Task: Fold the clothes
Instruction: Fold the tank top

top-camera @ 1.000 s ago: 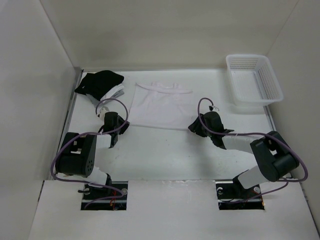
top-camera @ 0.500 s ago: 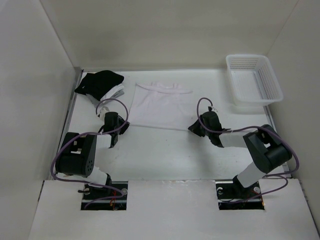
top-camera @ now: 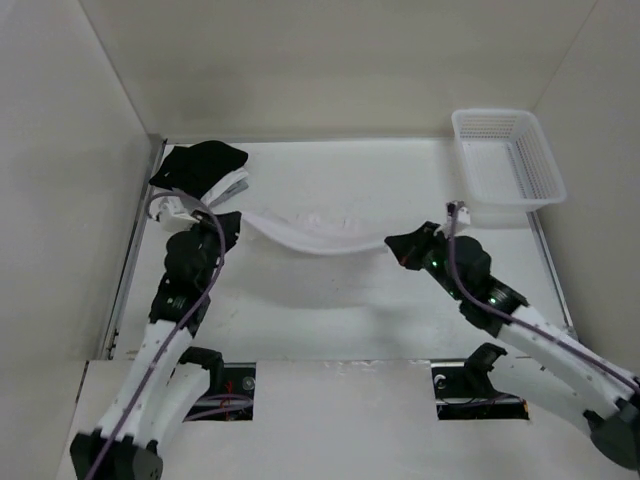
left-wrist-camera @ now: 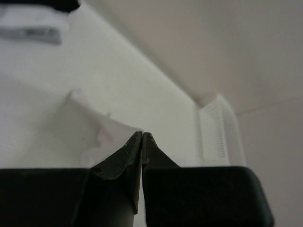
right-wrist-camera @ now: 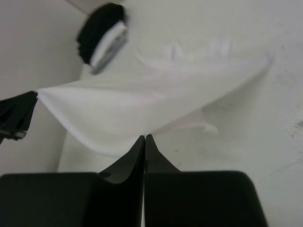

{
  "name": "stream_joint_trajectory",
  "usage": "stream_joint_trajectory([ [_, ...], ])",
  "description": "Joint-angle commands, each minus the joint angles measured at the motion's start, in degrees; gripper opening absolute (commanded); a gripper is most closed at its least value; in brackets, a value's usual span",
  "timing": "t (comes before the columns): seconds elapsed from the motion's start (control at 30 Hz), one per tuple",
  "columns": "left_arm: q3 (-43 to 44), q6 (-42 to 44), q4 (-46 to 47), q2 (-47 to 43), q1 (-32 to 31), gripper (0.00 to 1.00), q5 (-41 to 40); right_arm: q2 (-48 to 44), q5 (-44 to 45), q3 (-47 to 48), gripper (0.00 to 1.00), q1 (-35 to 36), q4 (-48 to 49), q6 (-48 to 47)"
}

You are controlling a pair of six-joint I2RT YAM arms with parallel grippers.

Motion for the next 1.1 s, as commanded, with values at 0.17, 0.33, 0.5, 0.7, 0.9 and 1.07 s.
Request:
stream_joint_trajectory([
  [0.17, 19.93, 7.40, -19.47, -16.43, -5.84, 0.00, -8.17, -17.48, 23.12, 18.27, 0.01, 16.30, -29.03, -9.96],
  [0.33, 19.33, 6.44, -17.99, -12.58, -7.69, 0.00, -8.26, -12.92, 23.14, 21.72, 0.03, 16.24, -27.30, -14.27],
  [0.5, 14.58, 6.26, -12.46, -3.98, -5.42, 0.01, -7.56, -3.70, 7.79, 17.77, 0.03, 2.37, -16.94, -14.54],
  [0.7, 14.74, 2.75, 0.98, 19.73, -0.41, 0.01, -1.59, 19.04, -10.16, 18.27, 0.03, -15.40, -1.38, -9.27],
  [0.9, 30.63, 2.21, 6.72, 43.39, 2.59, 0.02, 0.44, 40.59, -14.92, 33.38, 0.03, -22.79, -0.74, -8.92],
  [1.07, 33.58, 3.35, 5.48, 45.10, 1.80, 0.02, 0.97, 41.33, -16.51, 34.12, 0.02, -24.65, -1.01, -8.39],
])
